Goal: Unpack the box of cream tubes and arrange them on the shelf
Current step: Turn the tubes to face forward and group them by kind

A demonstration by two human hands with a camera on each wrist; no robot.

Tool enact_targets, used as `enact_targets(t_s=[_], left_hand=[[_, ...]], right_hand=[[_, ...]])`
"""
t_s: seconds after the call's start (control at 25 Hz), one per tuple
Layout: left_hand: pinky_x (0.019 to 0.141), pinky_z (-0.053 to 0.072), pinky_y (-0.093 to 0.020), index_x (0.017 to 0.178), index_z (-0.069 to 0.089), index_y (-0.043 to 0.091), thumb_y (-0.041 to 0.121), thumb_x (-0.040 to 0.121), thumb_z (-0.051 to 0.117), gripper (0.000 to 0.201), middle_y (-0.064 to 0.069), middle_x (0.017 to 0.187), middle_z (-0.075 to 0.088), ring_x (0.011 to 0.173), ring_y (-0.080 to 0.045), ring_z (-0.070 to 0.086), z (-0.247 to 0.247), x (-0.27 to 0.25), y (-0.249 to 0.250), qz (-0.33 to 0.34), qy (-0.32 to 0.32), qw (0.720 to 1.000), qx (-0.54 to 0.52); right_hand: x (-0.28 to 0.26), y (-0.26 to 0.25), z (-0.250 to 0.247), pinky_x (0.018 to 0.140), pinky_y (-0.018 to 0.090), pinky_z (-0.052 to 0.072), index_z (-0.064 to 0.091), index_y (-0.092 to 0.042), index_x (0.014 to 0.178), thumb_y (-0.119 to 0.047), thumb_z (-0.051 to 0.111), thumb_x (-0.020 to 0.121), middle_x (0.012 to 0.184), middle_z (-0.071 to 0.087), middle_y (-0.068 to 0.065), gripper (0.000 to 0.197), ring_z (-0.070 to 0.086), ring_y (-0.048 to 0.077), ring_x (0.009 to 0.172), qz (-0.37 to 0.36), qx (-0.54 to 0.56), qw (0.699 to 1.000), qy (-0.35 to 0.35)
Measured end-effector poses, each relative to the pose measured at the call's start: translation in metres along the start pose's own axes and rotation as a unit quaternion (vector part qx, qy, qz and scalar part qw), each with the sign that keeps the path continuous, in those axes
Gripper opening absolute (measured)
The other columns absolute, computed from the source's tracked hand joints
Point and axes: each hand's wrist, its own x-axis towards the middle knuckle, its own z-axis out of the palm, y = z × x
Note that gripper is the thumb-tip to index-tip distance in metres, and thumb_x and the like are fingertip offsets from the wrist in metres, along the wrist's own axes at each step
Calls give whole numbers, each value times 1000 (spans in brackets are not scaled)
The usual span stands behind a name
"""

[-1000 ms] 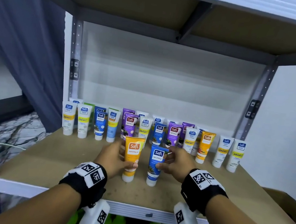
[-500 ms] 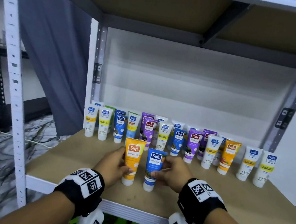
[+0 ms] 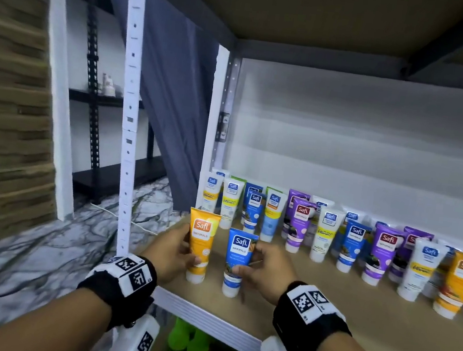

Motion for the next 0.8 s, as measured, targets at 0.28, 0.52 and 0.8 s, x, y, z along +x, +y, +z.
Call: enact_targets(t_s=[0.28, 0.52, 0.8], left_hand=[[82, 57, -33, 112, 56, 34, 17, 69, 81, 53, 11, 95, 70, 88, -4, 66, 27, -7, -19, -11, 114, 993, -3], [75, 56, -31, 92, 63, 24, 19, 72, 78, 26, 1, 92, 66, 77, -11, 66, 15, 10, -16, -53, 167, 978, 114], [76, 48, -30, 104, 61, 8, 14, 74, 77, 35, -13, 106, 67, 97, -29, 63, -7, 53, -24, -143, 163, 957, 194]], right_hand=[[9, -12, 10, 68, 11, 47, 62, -28, 94, -10, 79, 76, 84, 68, -11, 31, 63, -5, 76, -32, -18, 999, -29], [10, 0, 12, 77, 24, 55, 64, -25, 96, -10, 79, 76, 92, 72, -5, 29, 68, 4, 80, -34, 5, 999, -18], [15, 14, 14, 81, 34, 58, 68, -25, 93, -17, 81, 73, 87, 74, -7, 25, 70, 5, 79, -56, -6, 998, -5]])
